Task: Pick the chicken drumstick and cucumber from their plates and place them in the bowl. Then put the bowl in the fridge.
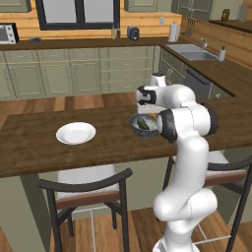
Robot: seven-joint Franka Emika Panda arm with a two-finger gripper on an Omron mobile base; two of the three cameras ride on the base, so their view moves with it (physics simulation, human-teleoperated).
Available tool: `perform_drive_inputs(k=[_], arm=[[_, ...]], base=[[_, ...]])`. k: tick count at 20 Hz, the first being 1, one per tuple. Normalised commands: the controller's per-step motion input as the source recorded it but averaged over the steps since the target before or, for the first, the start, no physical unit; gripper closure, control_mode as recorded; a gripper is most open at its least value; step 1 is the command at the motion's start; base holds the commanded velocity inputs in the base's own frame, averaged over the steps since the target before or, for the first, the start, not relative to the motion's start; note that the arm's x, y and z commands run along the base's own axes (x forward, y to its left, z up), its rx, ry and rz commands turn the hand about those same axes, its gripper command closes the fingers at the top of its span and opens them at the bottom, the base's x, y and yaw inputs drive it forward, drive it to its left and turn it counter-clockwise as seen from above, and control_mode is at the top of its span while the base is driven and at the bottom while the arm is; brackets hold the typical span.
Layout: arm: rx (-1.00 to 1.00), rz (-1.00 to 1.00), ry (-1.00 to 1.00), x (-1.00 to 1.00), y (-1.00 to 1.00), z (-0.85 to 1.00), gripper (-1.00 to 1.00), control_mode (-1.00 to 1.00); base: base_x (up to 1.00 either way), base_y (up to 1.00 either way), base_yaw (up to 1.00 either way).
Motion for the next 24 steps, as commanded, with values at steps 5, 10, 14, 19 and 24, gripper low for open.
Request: perform_drive_inputs(k=[5, 10, 14, 19, 24], arm=[[0.04, 0.00, 0.04, 0.52, -0.16, -0.28, 1.00, -1.00], [0.03, 0.00, 0.06, 0.00, -0.03, -0.35, 1.00, -1.00], [0.03, 0.00, 0.05, 0.00, 0.00, -0.45, 1.00, -1.00], [0.02, 0.00, 0.02, 0.00, -0.01, -0.41, 1.00, -1.00], [0.01, 0.00, 0.01, 0.03, -0.09, -0.20, 1.00, -1.00]], base=[[0.00, 0.00, 0.00], [0.00, 0.00, 0.00], [0.00, 0.00, 0.00], [0.00, 0.00, 0.00], [0.00, 0.00, 0.00]])
